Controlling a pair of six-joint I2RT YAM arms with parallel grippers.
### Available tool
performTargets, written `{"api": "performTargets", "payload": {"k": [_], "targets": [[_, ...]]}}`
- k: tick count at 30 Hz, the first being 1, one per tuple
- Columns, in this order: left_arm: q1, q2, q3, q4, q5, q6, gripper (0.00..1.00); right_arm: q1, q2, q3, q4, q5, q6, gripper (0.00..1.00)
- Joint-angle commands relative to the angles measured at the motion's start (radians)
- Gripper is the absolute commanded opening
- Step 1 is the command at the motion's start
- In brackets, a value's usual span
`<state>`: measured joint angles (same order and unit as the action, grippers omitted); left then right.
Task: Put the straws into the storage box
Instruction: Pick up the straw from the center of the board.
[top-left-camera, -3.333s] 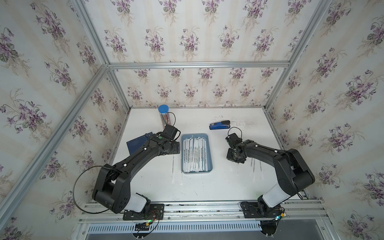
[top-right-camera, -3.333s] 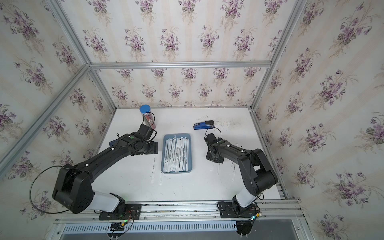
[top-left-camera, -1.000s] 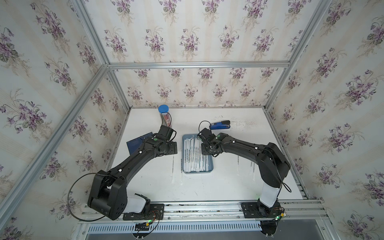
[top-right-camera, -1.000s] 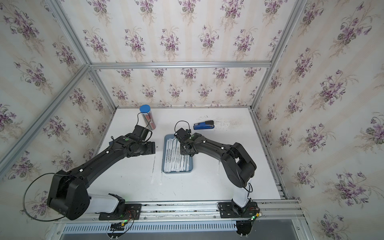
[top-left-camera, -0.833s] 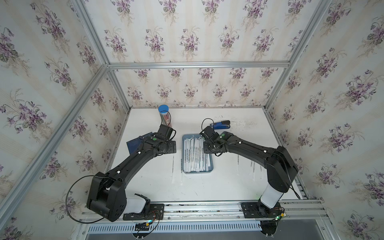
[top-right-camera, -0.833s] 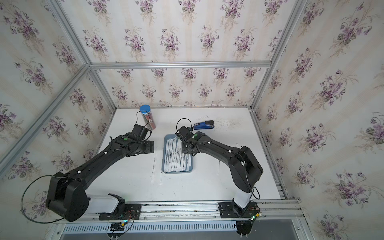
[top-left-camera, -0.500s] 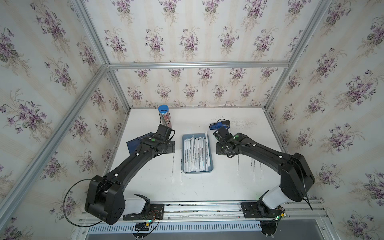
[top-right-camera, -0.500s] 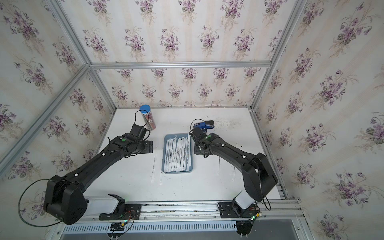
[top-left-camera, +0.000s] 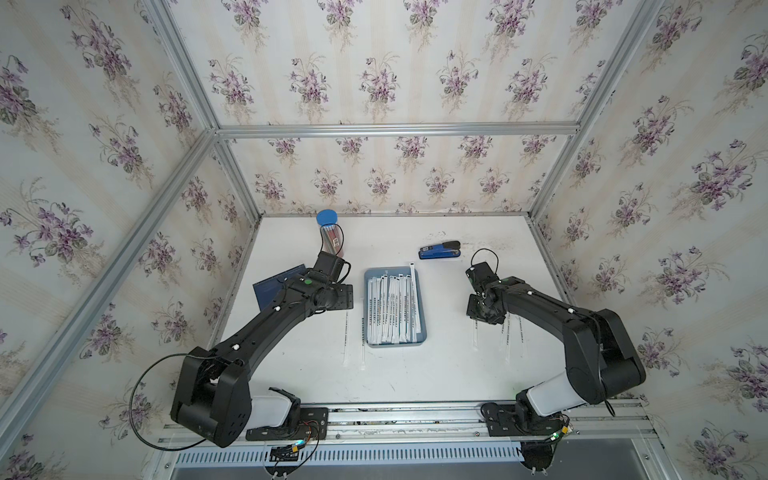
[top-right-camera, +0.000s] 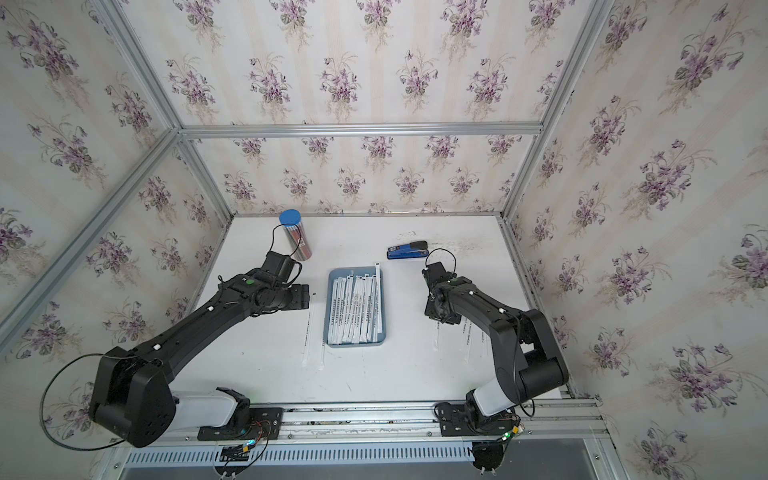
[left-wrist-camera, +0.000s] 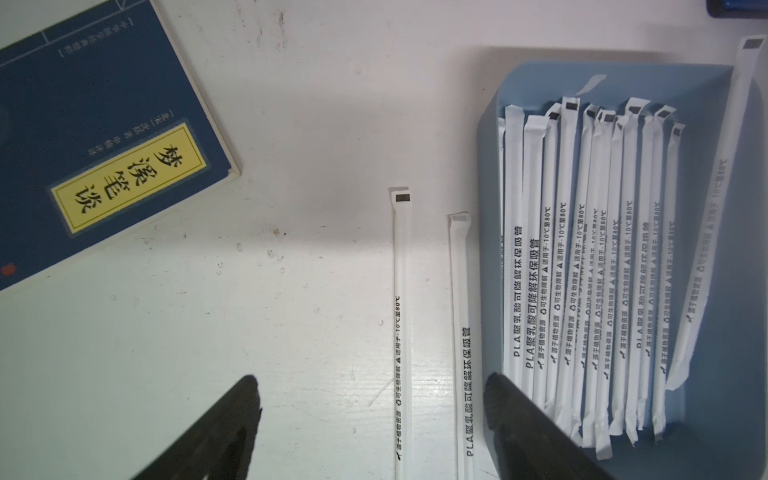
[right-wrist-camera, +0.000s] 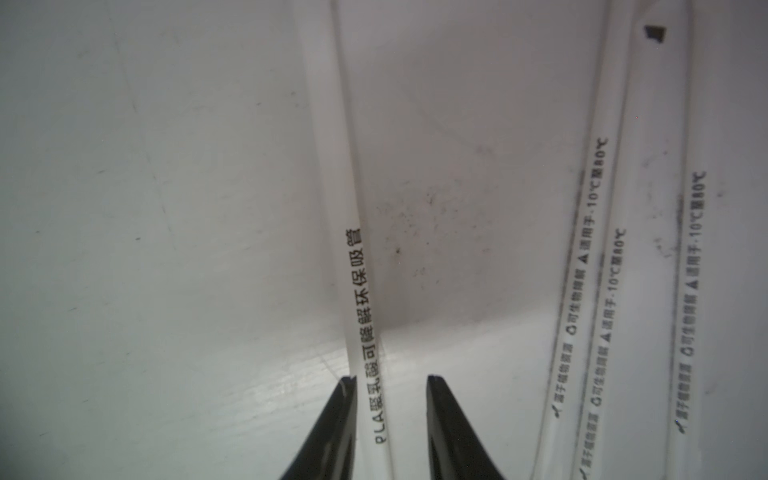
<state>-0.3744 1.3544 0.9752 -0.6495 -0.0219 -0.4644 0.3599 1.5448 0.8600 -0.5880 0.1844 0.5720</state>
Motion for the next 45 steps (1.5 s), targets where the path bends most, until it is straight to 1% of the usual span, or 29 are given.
{"api": "performTargets", "payload": {"k": [1,7,19,29,31,34,37,42,45], "targets": [[-0.001,0.009,-0.002,0.019,0.024,-0.008,0.85,0.001,0.021,0.005,0.056,-0.027,-0.023,0.33],[-0.001,0.012,-0.008,0.019,0.017,-0.01,0.85,0.001,0.058,0.004,0.077,-0.022,-0.033,0.31],[0.0,0.015,-0.008,0.018,0.019,-0.009,0.85,-0.013,0.085,-0.03,0.115,-0.017,-0.058,0.25],[0.0,0.014,-0.004,0.016,0.02,-0.013,0.85,-0.016,0.08,-0.042,0.129,-0.025,-0.072,0.17],[0.0,0.016,-0.003,0.017,0.022,-0.013,0.85,-0.016,0.072,-0.042,0.119,-0.02,-0.069,0.18],[0.0,0.017,-0.001,0.018,0.022,-0.011,0.85,-0.016,0.054,-0.036,0.101,-0.006,-0.063,0.24],[-0.001,0.021,0.002,0.02,0.027,-0.013,0.85,-0.016,0.048,-0.022,0.088,0.007,-0.066,0.27],[0.0,0.023,0.005,0.02,0.03,-0.013,0.85,-0.016,0.087,-0.031,0.108,-0.003,-0.071,0.28],[-0.001,0.017,0.005,0.017,0.025,-0.011,0.85,-0.016,0.098,-0.055,0.138,-0.031,-0.067,0.24]]}}
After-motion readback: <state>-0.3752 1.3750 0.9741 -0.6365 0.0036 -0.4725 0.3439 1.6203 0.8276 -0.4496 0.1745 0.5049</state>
